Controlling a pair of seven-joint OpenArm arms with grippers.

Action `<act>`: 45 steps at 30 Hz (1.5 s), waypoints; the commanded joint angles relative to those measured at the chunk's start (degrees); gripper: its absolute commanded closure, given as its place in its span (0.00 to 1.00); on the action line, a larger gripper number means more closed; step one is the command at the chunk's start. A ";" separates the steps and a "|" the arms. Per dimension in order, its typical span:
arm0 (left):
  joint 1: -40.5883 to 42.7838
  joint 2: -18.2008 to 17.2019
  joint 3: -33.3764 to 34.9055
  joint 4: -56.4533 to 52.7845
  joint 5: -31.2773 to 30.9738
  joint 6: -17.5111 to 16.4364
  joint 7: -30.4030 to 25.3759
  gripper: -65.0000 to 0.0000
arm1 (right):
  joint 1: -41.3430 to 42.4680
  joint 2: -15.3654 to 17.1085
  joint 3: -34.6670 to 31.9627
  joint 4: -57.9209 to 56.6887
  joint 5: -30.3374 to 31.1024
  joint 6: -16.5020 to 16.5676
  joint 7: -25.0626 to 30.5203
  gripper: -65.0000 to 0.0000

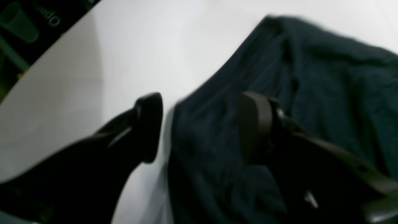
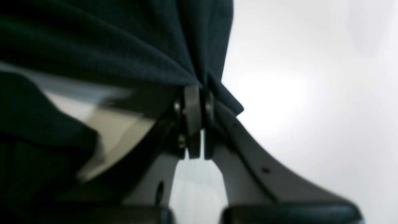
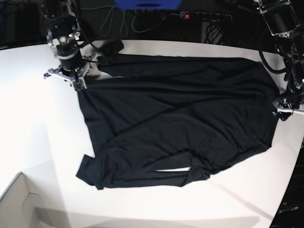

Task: Layout the t-shirt on the table in an organized manner, then fold the t-shirt properly
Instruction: 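Grasp the collar edge with the right gripper and drag it outward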

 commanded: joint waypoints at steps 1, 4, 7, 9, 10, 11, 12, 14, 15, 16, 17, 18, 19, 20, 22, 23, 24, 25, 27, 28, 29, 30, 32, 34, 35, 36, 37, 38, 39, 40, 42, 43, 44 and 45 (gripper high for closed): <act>-0.75 -1.33 -0.28 2.55 -0.16 -0.10 -1.62 0.43 | -0.28 0.45 0.61 1.63 -0.21 -0.16 1.05 1.00; -0.49 -1.07 -0.19 6.25 -0.25 -0.10 -1.62 0.43 | -1.08 0.45 0.78 2.16 -0.21 -0.16 1.05 1.00; -0.31 0.69 -0.46 9.67 -0.25 -0.10 -1.54 0.43 | -1.78 0.54 0.78 2.34 -0.21 -0.16 1.05 1.00; -0.14 0.87 -0.46 11.34 -0.25 -0.10 -1.54 0.42 | -2.04 0.54 0.78 2.34 -0.21 -0.16 1.05 1.00; 0.22 0.95 -0.46 11.70 -0.25 -0.10 -1.54 0.42 | -2.48 0.54 0.78 2.34 -0.21 -0.16 1.05 1.00; 0.74 0.95 -0.46 11.87 -0.25 -0.10 -1.54 0.42 | -2.83 0.54 0.78 2.34 -0.21 -0.16 1.05 1.00; 0.92 0.95 -0.46 11.87 -0.25 -0.10 -1.54 0.42 | -3.01 0.54 0.78 2.42 -0.21 -0.16 1.05 1.00; 1.01 0.69 -0.46 11.34 -0.16 -0.10 -1.54 0.42 | -3.27 0.45 2.54 2.78 -0.21 -0.16 1.05 1.00; 0.92 0.60 -0.46 10.73 -0.16 -0.10 -1.54 0.42 | -3.63 0.28 3.60 2.95 -0.21 -0.16 1.05 1.00; 0.92 0.60 -0.46 10.03 -0.16 -0.10 -1.54 0.42 | -3.89 0.28 4.39 3.30 -0.21 -0.16 1.05 1.00; 0.92 0.51 -0.46 9.06 -0.16 -0.10 -1.54 0.42 | -3.89 0.28 5.18 3.57 -0.21 -0.16 1.05 1.00; 0.83 0.51 -0.46 8.00 0.02 -0.10 -1.62 0.42 | -3.89 0.28 6.06 3.83 -0.21 -0.16 1.05 1.00; 0.83 0.43 -0.46 7.21 0.02 -0.10 -1.71 0.42 | -3.89 0.28 6.94 3.83 -0.21 -0.16 0.96 0.98; 0.83 0.07 -0.46 6.69 0.02 -0.10 -1.71 0.42 | -3.89 0.28 7.99 3.83 -0.21 -0.16 0.96 0.94; 0.83 -0.63 -0.46 5.89 -0.07 -0.10 -1.71 0.42 | -3.89 0.19 9.22 3.83 -0.12 -0.16 0.96 0.87; 0.83 -0.72 -0.46 5.45 -0.07 -0.10 -1.71 0.42 | -3.98 0.19 9.66 3.83 -0.12 -0.16 0.96 0.83; 0.83 -0.72 -0.46 5.02 -0.07 -0.10 -1.80 0.42 | -3.98 0.19 10.01 3.83 -0.12 -0.16 0.96 0.80; 0.83 -0.72 -0.46 4.75 -0.07 -0.10 -1.89 0.42 | -4.06 0.19 10.45 3.83 -0.12 -0.07 0.96 0.76; 0.83 -0.72 -0.46 4.75 0.10 -0.10 -1.89 0.42 | -4.77 0.19 11.24 3.83 -0.03 -0.07 0.96 0.70; 0.83 -0.80 -0.46 4.75 0.19 -0.10 -1.89 0.42 | -4.86 -0.07 11.60 4.09 -0.03 -0.07 0.96 0.69; 0.83 -0.98 -0.46 4.75 0.19 -0.10 -1.89 0.42 | -4.86 -0.69 12.12 4.62 0.06 -0.07 0.96 0.68; 0.83 -1.42 -0.46 4.75 0.19 -0.10 -1.89 0.42 | -5.03 -1.74 12.83 5.24 0.06 -0.07 0.96 0.67; 0.83 -2.04 -0.46 4.66 0.10 -0.10 -1.89 0.42 | -5.03 -4.29 15.38 7.00 -0.03 -0.07 1.05 0.66; 0.48 -2.21 -0.46 3.87 0.02 -0.10 -1.98 0.42 | -4.94 -7.28 18.37 8.67 -0.03 -0.07 1.14 0.63; -0.31 -2.21 -0.46 3.34 0.10 -0.10 -1.98 0.42 | -4.94 -8.51 19.60 9.46 -0.03 -0.07 1.23 0.62; -1.37 -2.21 -0.46 2.64 0.28 -0.10 -1.98 0.42 | -4.86 -9.66 20.83 10.34 -0.03 -0.07 1.23 0.60; -2.07 -2.21 -0.46 1.76 0.28 -0.10 -1.98 0.42 | -4.77 -10.54 21.27 10.95 -0.03 -0.07 1.14 0.58; -2.77 -2.56 -0.46 0.62 0.28 -0.10 -1.98 0.42 | -4.86 -11.33 21.71 11.48 -0.03 -0.07 1.14 0.57; -3.65 -3.27 -0.37 -0.52 0.28 -0.10 -1.98 0.42 | -5.03 -12.03 22.06 12.36 -0.03 -0.07 1.32 0.55; -4.62 -3.97 -0.02 -1.75 0.28 -0.10 -1.98 0.42 | -5.21 -12.65 22.15 13.41 -0.03 -0.07 1.14 0.53; -6.82 -4.50 -0.02 -3.95 0.28 -0.10 -1.98 0.42 | -6.61 -13.61 21.71 14.82 -0.03 -0.07 1.23 0.49; -7.87 -4.76 0.07 -4.74 0.28 -0.10 -1.98 0.42 | -7.32 -14.05 21.18 15.35 -0.03 -0.07 1.49 0.48; -8.93 -4.85 0.07 -5.89 0.28 -0.10 -1.98 0.42 | -7.67 -14.58 19.95 15.96 -0.03 -0.07 1.49 0.47; -10.07 -5.20 0.07 -6.94 0.37 -0.10 -1.98 0.42 | -8.37 -14.84 18.45 16.31 -0.03 -0.07 1.58 0.46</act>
